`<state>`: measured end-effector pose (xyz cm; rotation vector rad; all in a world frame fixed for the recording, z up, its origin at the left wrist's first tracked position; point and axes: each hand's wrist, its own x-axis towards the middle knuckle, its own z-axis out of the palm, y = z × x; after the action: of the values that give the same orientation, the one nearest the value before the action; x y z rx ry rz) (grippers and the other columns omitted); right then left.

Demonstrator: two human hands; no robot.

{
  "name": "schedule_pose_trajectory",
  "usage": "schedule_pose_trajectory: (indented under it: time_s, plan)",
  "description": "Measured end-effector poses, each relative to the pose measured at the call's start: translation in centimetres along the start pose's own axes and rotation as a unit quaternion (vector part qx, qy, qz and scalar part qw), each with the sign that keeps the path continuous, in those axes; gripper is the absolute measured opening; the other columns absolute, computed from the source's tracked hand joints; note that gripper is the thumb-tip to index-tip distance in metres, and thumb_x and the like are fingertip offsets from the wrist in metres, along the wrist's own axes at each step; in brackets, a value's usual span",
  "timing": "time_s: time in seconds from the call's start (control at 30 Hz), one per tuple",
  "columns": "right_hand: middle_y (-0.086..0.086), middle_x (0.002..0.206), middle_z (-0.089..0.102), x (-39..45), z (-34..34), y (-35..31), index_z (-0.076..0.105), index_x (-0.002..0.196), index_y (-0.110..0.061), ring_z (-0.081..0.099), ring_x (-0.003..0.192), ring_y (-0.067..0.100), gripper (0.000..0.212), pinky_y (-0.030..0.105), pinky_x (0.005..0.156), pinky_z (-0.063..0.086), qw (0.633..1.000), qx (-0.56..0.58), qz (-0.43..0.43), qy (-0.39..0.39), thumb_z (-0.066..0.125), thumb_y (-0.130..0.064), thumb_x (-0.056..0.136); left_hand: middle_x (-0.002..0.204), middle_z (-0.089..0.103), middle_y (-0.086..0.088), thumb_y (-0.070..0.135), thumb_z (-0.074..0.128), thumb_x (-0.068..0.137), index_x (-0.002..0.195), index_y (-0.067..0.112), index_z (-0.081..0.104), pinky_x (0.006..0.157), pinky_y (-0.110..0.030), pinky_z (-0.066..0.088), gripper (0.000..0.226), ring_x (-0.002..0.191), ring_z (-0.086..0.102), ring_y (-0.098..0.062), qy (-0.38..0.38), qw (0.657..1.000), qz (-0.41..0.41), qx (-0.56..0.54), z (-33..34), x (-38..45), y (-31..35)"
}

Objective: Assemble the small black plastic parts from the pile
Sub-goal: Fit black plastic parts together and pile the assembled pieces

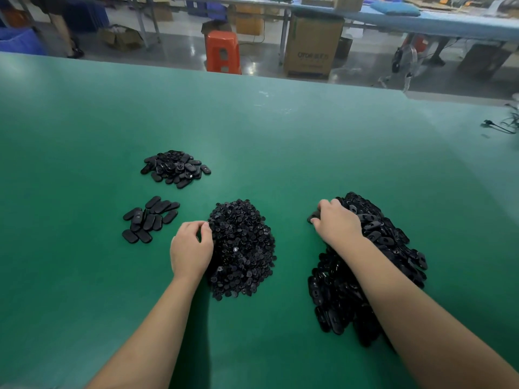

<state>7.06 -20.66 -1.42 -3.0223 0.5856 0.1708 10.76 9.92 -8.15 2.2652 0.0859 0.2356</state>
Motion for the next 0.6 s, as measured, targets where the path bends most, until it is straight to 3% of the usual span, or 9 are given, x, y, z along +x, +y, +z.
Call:
schedule_pose_trajectory:
  time_s: [0.17,0.27,0.43,0.6]
  plan:
    - [0.010,0.127,0.052,0.26,0.34,0.46,0.050,0.129,-0.012,0.064,0.104,0.029,0.040,0.035,0.070,0.041,0.997,-0.069,-0.004,-0.027,0.050,-0.043,0.103,0.104,0.064,0.006,0.030,0.049,0.102,0.108,0.018,0.072,0.090,-0.043,0.050,0.027,0.093,0.059,-0.017,-0.003,1.000,-0.001,0.002,-0.02,-0.04,0.03]
    - [0.009,0.124,0.056,0.26,0.29,0.63,0.052,0.128,-0.015,0.064,0.099,0.029,0.030,0.034,0.068,0.042,0.997,-0.074,-0.006,-0.023,0.054,-0.031,0.103,0.105,0.064,0.006,0.030,0.049,0.102,0.108,0.018,0.072,0.090,-0.042,0.050,0.027,0.094,0.058,-0.017,-0.004,1.000,-0.002,0.005,-0.02,-0.02,-0.01]
    - [0.007,0.110,0.064,0.14,0.11,0.77,0.055,0.109,-0.013,0.054,0.079,0.028,0.012,0.033,0.064,0.039,0.998,-0.062,-0.008,-0.003,0.053,-0.012,0.098,0.099,0.062,0.006,0.029,0.049,0.102,0.103,0.018,0.072,0.090,-0.044,0.050,0.026,0.091,0.058,-0.018,-0.008,1.000,0.001,0.007,-0.01,0.00,-0.06]
    - [0.007,0.113,0.065,-0.01,0.07,0.83,0.058,0.120,-0.014,0.065,0.092,0.030,0.026,0.031,0.064,0.040,0.998,-0.038,0.000,0.040,0.052,-0.008,0.096,0.102,0.064,0.004,0.029,0.049,0.102,0.105,0.018,0.072,0.088,-0.044,0.050,0.026,0.091,0.058,-0.018,-0.012,1.000,0.001,0.011,-0.01,0.02,-0.01]
